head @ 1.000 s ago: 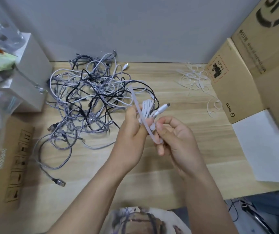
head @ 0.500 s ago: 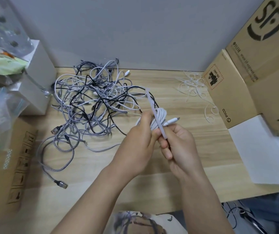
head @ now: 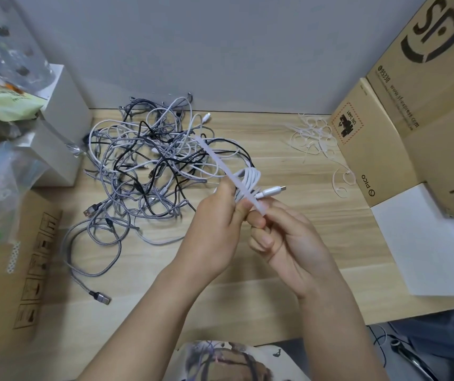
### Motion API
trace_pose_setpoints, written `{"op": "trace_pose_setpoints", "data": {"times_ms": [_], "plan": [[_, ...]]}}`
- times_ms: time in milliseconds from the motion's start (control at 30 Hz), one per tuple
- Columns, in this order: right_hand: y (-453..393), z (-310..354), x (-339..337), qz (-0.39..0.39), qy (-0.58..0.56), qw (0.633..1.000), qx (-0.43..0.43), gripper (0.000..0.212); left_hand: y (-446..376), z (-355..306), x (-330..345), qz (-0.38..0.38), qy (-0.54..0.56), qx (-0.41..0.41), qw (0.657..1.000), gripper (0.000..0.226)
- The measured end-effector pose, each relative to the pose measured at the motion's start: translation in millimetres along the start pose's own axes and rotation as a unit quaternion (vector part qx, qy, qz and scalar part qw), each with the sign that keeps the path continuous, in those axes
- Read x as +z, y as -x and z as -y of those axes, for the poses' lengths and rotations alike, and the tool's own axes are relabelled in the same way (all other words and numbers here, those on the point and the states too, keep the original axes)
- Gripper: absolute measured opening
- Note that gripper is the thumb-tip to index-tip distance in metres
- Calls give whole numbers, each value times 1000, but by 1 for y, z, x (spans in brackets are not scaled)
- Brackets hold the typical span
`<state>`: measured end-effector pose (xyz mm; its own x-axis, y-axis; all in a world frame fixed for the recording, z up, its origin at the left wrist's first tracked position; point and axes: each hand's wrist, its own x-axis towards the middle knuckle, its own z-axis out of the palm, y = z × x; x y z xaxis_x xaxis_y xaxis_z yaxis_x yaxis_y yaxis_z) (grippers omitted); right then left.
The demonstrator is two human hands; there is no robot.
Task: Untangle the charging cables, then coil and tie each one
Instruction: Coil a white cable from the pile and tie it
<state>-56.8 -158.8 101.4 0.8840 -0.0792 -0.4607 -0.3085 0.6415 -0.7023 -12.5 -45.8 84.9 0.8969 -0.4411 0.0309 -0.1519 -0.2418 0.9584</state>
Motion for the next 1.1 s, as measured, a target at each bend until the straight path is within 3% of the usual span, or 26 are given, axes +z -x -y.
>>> {"op": "trace_pose_setpoints", "data": {"times_ms": [167, 300, 367, 433, 500, 633, 800, 1100], "plan": [[6, -5, 6, -101, 209, 966, -110, 18, 1, 2, 4, -35, -2, -13, 999, 21], [12, -5, 12, -146, 365, 890, -232, 14, -2, 4, 3, -36, -12, -1, 999, 29], [12, -7, 12, -154, 416, 844, -300, 10, -2, 5, 3, -35, -30, 2, 999, 22], [8, -9, 11, -160, 465, 807, -327, 4, 0, 4, 4, -29, -40, 14, 999, 15], [6, -10, 12, -148, 490, 793, -330, 7, 2, 2, 5, -21, -35, 32, 999, 17], [11, -11, 16, -89, 451, 805, -375, 17, -2, 4, 4, -11, 14, 11, 1000, 16], [17, -12, 21, -44, 294, 894, -335, 21, -3, 1, 2, -3, 107, -22, 994, 17], [28, -5, 29, -33, 195, 933, -302, 31, -8, 5, 4, -1, 178, -58, 982, 15]]}}
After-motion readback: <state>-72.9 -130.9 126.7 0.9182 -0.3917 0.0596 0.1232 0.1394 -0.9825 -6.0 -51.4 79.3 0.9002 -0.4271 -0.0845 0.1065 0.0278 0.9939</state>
